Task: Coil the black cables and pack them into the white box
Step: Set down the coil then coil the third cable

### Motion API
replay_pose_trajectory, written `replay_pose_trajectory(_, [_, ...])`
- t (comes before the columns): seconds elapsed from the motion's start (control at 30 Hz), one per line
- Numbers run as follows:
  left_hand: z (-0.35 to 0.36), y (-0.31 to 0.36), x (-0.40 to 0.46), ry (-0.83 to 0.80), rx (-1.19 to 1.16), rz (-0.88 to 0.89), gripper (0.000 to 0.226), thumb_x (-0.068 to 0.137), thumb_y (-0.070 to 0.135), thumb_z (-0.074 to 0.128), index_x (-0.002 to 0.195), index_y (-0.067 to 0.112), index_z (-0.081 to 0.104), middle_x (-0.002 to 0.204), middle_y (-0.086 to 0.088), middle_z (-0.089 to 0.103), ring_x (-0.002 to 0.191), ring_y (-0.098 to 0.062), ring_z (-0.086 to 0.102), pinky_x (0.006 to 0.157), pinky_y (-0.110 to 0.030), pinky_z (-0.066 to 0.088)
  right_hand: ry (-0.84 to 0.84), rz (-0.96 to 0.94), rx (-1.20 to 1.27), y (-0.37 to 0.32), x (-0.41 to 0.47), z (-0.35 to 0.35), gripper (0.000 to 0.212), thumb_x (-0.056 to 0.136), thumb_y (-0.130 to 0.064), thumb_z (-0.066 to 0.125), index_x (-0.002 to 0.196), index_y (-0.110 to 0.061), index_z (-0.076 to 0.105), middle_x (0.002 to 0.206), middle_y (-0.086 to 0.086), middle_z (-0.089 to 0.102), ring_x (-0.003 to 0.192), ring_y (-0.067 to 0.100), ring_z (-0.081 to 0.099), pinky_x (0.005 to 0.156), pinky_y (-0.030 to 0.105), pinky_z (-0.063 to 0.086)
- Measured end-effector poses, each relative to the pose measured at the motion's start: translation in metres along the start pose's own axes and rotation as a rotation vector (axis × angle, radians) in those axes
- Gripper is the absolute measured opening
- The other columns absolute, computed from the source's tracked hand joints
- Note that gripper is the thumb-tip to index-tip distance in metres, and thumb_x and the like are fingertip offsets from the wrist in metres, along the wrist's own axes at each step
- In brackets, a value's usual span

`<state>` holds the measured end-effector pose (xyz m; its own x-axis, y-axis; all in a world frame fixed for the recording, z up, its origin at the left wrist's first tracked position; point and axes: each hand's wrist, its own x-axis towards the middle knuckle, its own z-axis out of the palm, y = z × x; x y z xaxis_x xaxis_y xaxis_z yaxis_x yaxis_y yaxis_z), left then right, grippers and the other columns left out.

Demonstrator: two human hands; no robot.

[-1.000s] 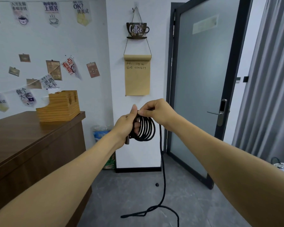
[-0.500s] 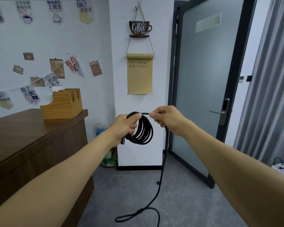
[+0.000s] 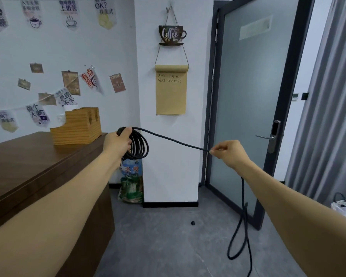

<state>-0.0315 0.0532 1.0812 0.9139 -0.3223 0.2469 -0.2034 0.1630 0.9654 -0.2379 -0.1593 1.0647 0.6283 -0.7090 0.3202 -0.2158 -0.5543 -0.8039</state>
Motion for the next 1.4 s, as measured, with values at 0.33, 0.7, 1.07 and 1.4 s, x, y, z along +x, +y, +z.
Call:
replay_pose_trajectory(0.33, [0.040,-0.002,-0.017,-0.035,0.510,0.287,0.042,0.096,0.042,0.046,0.070,0.008,0.049,0.069,-0.008,0.054,0.067,-0.026,0.051,0.057,-0.030,0.034,-0.360,-0.485,-0.497,-0.076,-0.015,0.041,0.012,0.086,-0.015,0.063,0.088,-0.008,0.073,0.091,0.005,0.071,0.081,0.016,0.060,0.077,0.030,0.051])
replay_pose_trajectory(0.7, [0.056,0.012,-0.054,-0.420,0.129,0.055,0.044,0.097,0.045,0.043,0.072,0.013,0.060,0.055,0.001,0.057,0.044,-0.008,0.056,0.049,-0.021,0.047,-0.294,-0.435,-0.037,-0.092,-0.013,0.039,0.015,0.083,-0.017,0.070,0.080,-0.003,0.071,0.071,0.003,0.066,0.071,0.016,0.058,0.073,0.027,0.046])
replay_pose_trajectory(1.07, [0.057,0.018,-0.056,-0.593,0.110,-0.097,0.036,0.078,0.047,0.067,0.060,0.020,0.052,0.047,0.009,0.026,0.042,-0.008,0.024,0.052,-0.021,0.026,-0.266,-0.211,0.078,-0.071,0.003,0.022,0.030,0.072,-0.033,0.079,0.065,-0.013,0.058,0.047,-0.010,0.050,0.043,0.007,0.035,0.049,0.020,0.031])
replay_pose_trajectory(1.4, [0.036,0.015,-0.029,-0.353,0.084,-0.102,0.021,0.085,0.016,0.068,0.067,0.013,0.058,0.045,0.008,0.027,0.035,-0.005,0.021,0.036,-0.015,0.020,-0.213,-0.043,0.048,-0.023,0.007,-0.002,0.020,0.088,-0.025,0.066,0.075,-0.010,0.061,0.063,0.001,0.055,0.053,0.013,0.039,0.053,0.023,0.035])
